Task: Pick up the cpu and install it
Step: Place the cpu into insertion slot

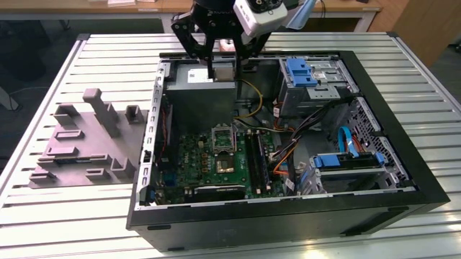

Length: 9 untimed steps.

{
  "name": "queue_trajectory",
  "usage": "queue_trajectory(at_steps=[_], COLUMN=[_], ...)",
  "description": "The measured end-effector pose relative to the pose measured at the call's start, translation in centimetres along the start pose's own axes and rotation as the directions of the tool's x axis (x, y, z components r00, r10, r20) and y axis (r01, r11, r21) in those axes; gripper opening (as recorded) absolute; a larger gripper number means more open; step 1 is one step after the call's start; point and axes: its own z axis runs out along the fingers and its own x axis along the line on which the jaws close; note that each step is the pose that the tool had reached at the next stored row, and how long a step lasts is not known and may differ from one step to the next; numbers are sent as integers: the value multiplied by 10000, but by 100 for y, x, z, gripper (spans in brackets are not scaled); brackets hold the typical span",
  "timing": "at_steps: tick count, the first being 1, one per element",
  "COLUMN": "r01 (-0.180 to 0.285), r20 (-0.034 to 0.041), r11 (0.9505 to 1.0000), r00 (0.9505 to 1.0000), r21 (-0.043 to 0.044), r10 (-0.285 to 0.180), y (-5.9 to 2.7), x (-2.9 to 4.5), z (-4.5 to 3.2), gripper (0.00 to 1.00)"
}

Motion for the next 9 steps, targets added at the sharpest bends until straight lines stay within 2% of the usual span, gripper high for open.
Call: queue_trajectory(at_steps=[3, 9], r01=[3, 16], r20=[-11, -50], r11=[10000, 10000], r00=[10000, 10000], r21=[6, 2], r10=[-3, -16], y=[-26, -146], x=[0, -2], z=[31, 134], gripper=[47, 47])
